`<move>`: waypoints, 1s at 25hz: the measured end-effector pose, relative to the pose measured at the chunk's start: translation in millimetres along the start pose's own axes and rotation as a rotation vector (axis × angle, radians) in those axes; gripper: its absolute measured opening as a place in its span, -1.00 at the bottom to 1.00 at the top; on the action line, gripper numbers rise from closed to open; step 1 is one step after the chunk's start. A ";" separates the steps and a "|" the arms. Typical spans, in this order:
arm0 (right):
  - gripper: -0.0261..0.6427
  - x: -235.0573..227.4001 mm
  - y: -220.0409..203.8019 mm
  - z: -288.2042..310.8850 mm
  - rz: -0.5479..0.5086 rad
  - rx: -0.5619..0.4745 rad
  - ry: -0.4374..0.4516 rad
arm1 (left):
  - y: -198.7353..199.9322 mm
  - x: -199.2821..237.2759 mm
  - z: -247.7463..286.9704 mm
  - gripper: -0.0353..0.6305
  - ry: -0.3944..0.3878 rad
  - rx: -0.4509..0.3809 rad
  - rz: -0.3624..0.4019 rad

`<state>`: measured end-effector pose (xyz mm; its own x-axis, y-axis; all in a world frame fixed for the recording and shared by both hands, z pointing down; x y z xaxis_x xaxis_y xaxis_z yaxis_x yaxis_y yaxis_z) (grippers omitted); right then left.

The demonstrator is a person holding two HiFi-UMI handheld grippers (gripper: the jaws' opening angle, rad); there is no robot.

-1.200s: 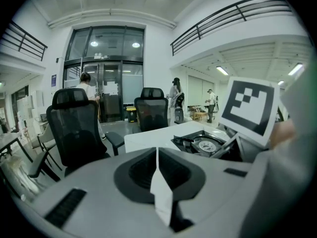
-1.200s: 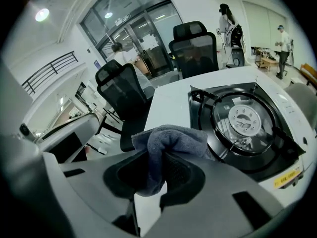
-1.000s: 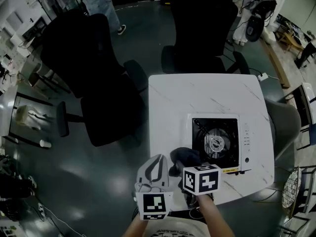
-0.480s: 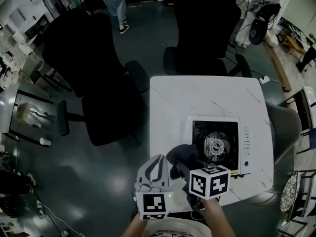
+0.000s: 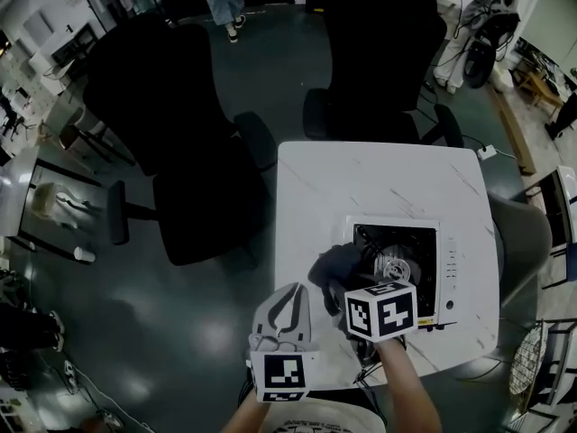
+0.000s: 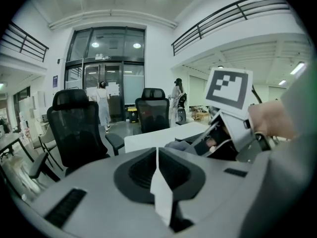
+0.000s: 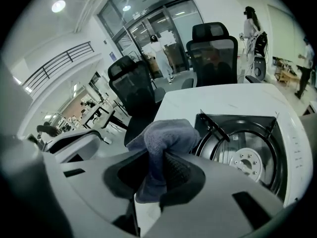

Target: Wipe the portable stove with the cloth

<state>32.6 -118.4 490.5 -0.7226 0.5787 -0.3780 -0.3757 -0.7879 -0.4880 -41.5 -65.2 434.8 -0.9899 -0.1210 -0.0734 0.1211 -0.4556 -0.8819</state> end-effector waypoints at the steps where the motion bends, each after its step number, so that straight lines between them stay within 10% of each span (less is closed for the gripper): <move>1: -0.66 -2.8 0.0 3.2 -0.013 0.014 -0.006 | 0.3 0.4 0.5 -0.83 0.003 0.000 -0.001; 25: -0.66 -48.5 73.2 51.8 -0.214 0.086 -0.064 | 12.5 -2.6 22.6 -0.83 0.043 0.002 -0.008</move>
<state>10.1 -215.0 513.9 -0.6558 0.7219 -0.2209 -0.5701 -0.6654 -0.4819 -35.7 -90.5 434.5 -0.9931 -0.0792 -0.0859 0.1128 -0.4585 -0.8815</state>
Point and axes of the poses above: the fingertips, and each gripper's own axes: z forward along the fingers, x to its left, y out of its top, the point moved 2 cm from there along -z, backward along the fingers, and after that the axes turned 2 degrees about x, right-handed, at the moved point
